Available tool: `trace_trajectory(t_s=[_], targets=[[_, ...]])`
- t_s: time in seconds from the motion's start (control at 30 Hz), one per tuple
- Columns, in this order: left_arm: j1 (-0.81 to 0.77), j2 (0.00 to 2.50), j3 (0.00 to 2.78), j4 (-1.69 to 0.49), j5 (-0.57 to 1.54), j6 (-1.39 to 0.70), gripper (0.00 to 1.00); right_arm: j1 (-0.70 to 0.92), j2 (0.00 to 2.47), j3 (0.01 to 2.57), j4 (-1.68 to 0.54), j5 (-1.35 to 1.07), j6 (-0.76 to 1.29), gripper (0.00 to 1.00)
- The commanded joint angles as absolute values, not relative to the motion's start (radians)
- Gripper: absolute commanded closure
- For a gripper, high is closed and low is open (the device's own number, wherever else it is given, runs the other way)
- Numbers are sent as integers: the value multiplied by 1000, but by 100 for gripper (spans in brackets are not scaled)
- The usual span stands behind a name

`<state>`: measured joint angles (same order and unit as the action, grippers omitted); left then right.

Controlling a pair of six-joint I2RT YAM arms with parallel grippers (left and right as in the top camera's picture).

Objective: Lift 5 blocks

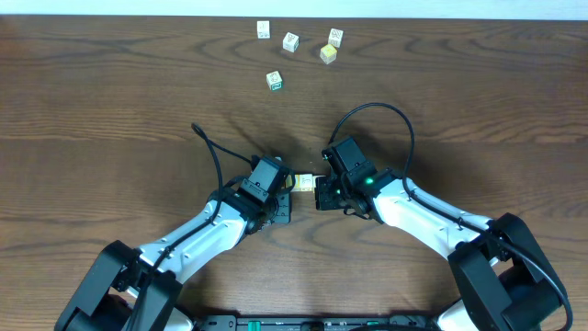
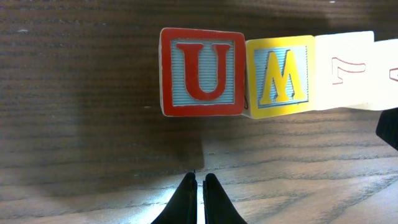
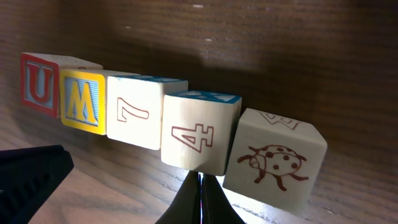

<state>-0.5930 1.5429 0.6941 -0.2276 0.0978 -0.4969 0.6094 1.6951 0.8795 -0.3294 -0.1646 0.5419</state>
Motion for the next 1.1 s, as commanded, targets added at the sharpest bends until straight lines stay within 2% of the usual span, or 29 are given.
trace_trajectory(t_s=[0.0, 0.53, 0.77, 1.07], targets=[[-594, 1542, 699, -227, 77, -495, 93, 619, 1694, 876, -324, -165, 552, 99], [-594, 1542, 699, -227, 77, -495, 93, 641, 1694, 876, -377, -173, 553, 99], [-594, 1542, 699, -227, 77, -495, 93, 655, 1694, 876, -462, -94, 553, 99], [-594, 1542, 699, -227, 77, -495, 93, 654, 1694, 876, -463, -18, 553, 99]])
